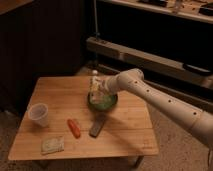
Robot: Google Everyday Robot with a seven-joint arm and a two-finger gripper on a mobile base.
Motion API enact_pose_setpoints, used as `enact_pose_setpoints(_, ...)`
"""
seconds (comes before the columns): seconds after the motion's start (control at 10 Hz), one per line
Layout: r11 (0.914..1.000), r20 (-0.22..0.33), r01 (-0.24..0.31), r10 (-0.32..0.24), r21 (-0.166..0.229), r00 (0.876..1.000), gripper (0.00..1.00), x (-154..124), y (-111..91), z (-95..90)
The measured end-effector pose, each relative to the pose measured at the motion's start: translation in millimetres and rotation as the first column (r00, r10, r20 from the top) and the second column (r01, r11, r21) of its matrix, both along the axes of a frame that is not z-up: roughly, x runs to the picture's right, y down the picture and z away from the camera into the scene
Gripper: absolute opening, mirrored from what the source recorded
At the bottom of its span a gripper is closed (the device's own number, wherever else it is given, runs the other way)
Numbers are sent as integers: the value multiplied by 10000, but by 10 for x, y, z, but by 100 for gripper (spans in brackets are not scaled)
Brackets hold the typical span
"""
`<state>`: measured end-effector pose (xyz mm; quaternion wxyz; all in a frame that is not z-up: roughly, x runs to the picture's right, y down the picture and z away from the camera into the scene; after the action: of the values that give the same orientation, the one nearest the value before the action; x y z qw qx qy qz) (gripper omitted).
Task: Place the bottle in the ceramic bowl
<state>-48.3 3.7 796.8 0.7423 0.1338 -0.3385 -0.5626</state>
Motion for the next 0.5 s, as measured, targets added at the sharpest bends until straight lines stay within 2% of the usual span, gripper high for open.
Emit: enact_pose_setpoints(0.5, 9989, 335, -418, 425, -204, 9985, 5, 68, -53, -1)
